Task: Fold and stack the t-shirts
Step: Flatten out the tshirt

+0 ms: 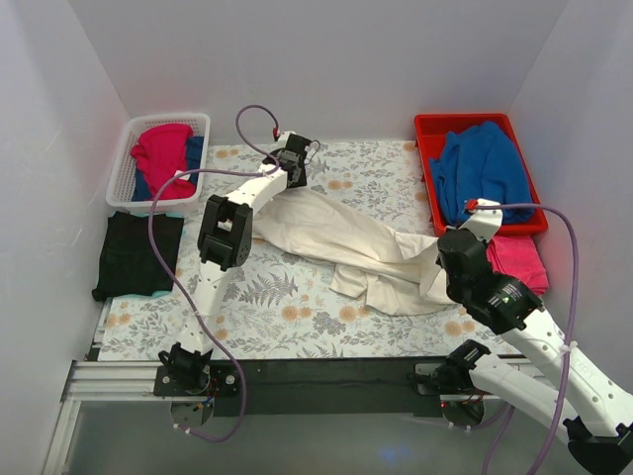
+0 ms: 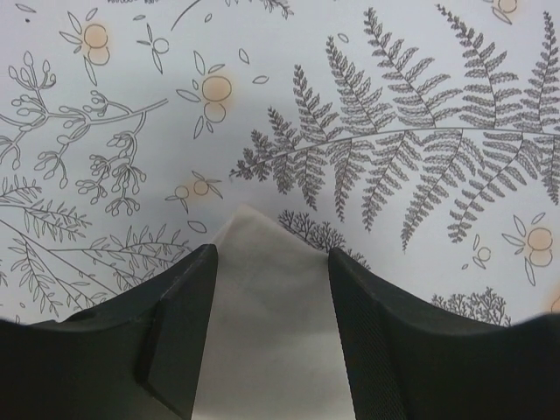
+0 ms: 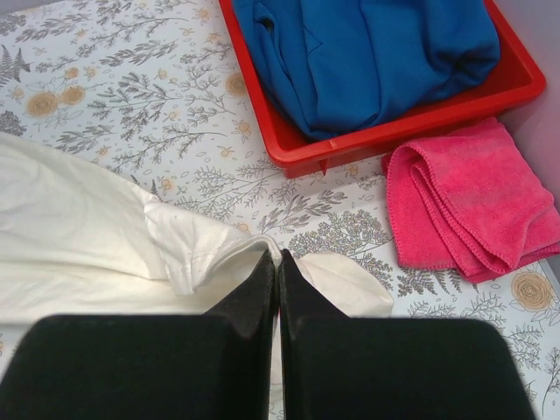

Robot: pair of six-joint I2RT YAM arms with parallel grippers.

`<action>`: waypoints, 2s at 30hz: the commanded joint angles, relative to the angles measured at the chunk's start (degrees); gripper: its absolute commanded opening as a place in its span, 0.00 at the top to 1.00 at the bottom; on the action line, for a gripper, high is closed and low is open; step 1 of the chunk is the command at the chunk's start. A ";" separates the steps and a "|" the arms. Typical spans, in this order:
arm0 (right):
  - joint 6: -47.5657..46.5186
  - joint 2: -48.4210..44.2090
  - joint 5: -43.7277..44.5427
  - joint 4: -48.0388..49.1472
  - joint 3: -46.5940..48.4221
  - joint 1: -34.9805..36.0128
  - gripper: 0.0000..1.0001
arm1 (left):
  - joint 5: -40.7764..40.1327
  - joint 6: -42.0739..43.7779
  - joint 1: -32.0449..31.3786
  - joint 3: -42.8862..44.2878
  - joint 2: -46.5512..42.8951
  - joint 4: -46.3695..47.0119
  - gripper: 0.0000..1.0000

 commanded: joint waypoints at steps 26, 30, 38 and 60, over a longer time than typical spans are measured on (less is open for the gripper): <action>-5.26 5.66 3.16 3.99 8.83 0.00 0.99 | -3.46 -0.69 0.43 -8.24 -5.49 -9.70 1.00; -12.90 8.74 3.78 7.86 16.48 0.00 0.99 | -3.90 -0.69 0.43 -9.03 -14.64 -7.41 1.00; -27.15 14.72 3.60 15.15 30.90 -0.09 0.99 | -2.85 -0.77 0.43 -12.28 -36.07 -0.66 1.00; -41.74 6.92 -7.89 16.04 52.35 -0.35 0.99 | 3.75 0.90 0.43 -32.49 -86.80 14.30 1.00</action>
